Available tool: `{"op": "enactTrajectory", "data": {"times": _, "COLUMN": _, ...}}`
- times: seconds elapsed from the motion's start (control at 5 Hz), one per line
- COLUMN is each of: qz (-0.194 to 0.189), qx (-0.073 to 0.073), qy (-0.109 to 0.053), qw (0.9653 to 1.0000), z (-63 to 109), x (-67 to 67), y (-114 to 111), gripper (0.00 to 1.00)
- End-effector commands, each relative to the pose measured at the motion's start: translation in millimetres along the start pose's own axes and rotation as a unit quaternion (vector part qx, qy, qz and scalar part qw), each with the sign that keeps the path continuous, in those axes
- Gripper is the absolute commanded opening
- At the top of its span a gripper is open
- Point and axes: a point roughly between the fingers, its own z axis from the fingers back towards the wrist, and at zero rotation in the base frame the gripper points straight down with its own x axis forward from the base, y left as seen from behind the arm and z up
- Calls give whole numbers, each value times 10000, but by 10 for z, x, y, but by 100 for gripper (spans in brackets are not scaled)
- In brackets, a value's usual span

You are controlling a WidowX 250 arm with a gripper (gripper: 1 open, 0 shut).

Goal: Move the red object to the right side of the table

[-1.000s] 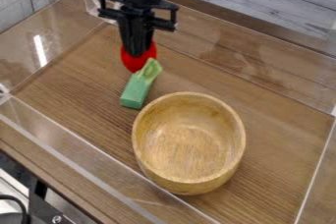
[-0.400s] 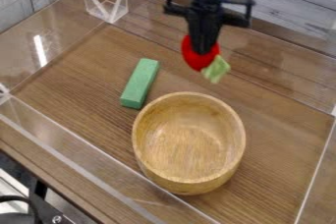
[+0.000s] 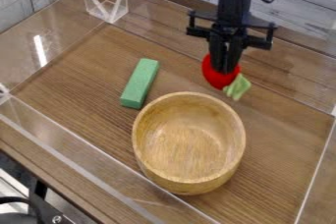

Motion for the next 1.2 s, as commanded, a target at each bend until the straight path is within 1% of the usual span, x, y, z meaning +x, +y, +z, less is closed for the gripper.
{"op": "enactTrajectory", "data": {"times": 0.0, "qz": 113, "qx": -63, "qy": -261, "qw": 9996, "z": 25, "x": 25, "y": -54, "gripper": 100}}
{"op": "enactTrajectory", "data": {"times": 0.2, "qz": 272, "qx": -77, "qy": -357, "qw": 9990, "z": -59, "x": 104, "y": -98, "gripper": 0}}
{"op": "enactTrajectory", "data": {"times": 0.4, "qz": -5, "qx": -50, "qy": -450, "qw": 9990, "z": -8, "x": 274, "y": 0, "gripper": 0}}
{"op": "enactTrajectory", "data": {"times": 0.6, "qz": -285, "qx": -7, "qy": -480, "qw": 9984, "z": 41, "x": 387, "y": 104, "gripper": 0}}
{"op": "enactTrajectory", "data": {"times": 1.0, "qz": -687, "qx": 47, "qy": -411, "qw": 9968, "z": -173, "x": 485, "y": 92, "gripper": 0}}
